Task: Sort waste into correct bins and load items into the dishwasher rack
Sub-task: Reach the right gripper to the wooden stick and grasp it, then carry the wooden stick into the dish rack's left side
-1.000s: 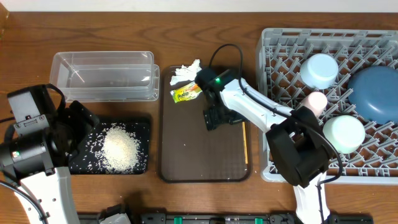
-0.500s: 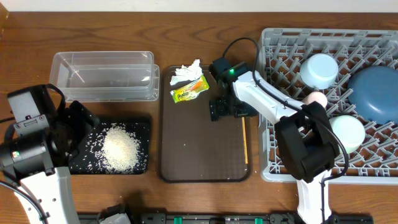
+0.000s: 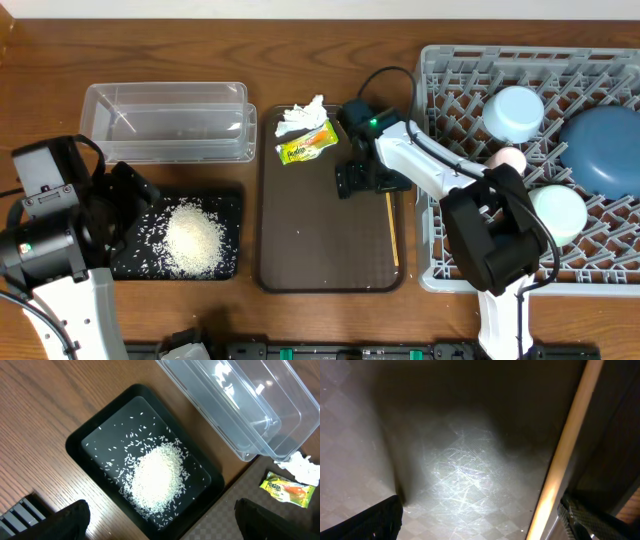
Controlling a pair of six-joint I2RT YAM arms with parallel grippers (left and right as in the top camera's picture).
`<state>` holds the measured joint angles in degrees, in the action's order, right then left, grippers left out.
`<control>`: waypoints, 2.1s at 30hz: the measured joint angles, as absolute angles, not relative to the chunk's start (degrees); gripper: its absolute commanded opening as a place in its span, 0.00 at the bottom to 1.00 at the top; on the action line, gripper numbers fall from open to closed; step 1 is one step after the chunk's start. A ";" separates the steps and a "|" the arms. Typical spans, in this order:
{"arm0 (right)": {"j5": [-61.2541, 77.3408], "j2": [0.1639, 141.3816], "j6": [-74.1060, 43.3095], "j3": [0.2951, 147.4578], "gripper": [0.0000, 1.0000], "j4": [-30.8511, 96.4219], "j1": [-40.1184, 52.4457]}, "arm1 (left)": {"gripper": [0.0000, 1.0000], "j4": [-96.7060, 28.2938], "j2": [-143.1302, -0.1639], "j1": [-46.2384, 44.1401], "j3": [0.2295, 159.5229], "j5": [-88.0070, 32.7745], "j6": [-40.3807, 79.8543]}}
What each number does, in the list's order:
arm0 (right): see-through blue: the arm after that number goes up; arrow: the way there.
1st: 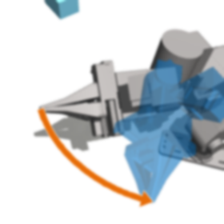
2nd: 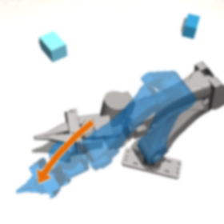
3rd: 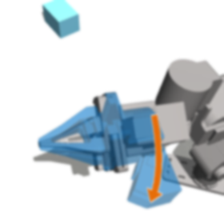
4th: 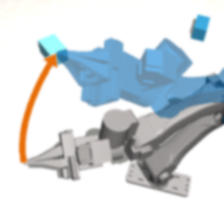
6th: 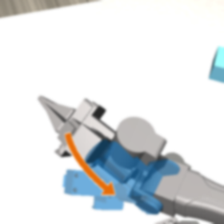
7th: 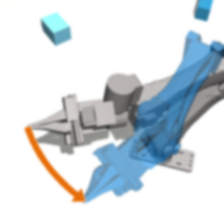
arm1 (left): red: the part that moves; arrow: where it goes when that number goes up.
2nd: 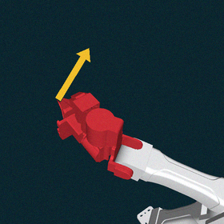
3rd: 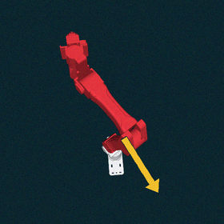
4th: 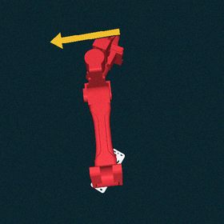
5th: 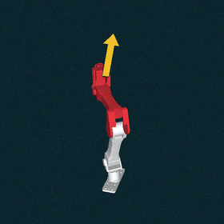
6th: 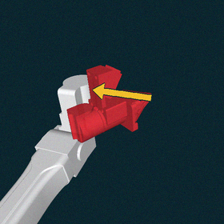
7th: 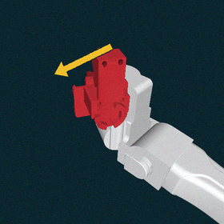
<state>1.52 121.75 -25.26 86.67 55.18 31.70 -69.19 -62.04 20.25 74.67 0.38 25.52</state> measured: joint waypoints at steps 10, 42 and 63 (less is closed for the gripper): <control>-0.19 121.43 -26.55 85.93 0.37 54.28 31.83 | 0.95 -69.19 -62.04 20.25 74.67 0.38 25.52; 6.50 122.45 -14.06 121.84 0.01 78.89 14.76 | 0.95 -69.21 -62.04 20.25 74.67 0.36 25.52; 11.62 122.45 -2.94 122.32 0.40 78.78 4.69 | 0.95 -69.19 -62.04 20.25 74.67 0.38 25.52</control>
<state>11.62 122.45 -2.94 122.32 78.78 4.69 -69.19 -62.04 20.25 74.67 0.38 25.52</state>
